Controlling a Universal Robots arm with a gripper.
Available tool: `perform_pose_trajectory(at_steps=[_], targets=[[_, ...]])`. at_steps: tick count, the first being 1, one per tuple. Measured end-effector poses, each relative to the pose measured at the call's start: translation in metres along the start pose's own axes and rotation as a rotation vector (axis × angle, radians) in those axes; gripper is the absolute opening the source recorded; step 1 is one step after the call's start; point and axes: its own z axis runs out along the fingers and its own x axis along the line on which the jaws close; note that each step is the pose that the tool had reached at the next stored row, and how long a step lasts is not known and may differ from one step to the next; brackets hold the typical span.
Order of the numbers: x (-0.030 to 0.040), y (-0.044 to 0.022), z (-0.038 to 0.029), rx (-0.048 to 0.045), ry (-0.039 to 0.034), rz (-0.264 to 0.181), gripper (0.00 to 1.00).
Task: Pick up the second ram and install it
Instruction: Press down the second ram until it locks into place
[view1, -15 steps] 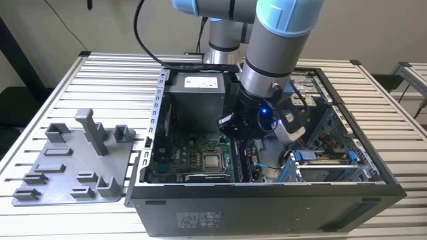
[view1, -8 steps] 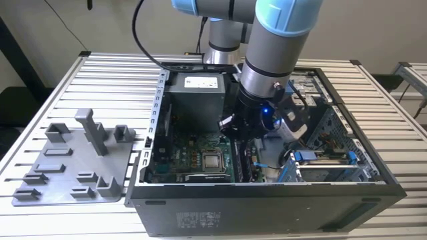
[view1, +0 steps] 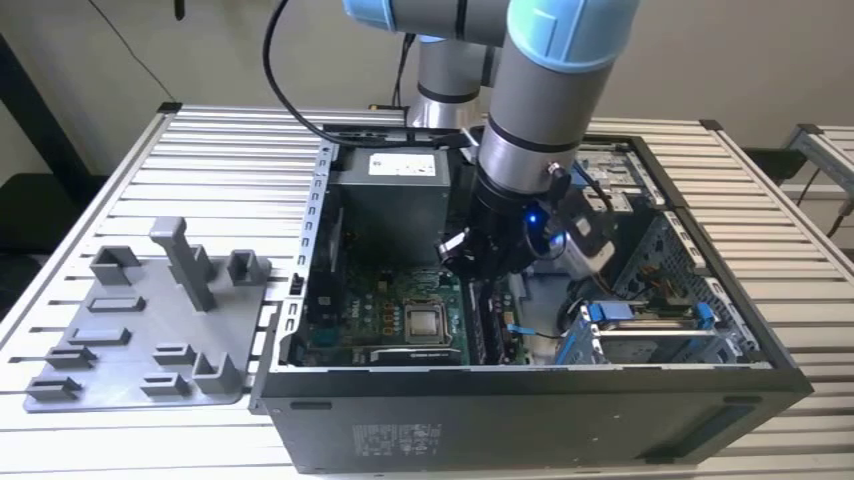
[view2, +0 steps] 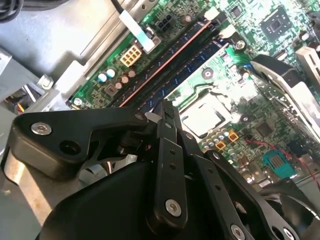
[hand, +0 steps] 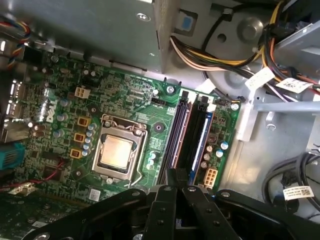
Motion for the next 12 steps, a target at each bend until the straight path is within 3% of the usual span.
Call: perform_pose_trajectory(at_steps=[5,12], targets=[[-0.0007,0.0024,0.0008,0.0017,-0.0020,-0.052,0.11],[-0.0006,0.0026,0.0011,0.0041,0.0016,-0.179,0.11]])
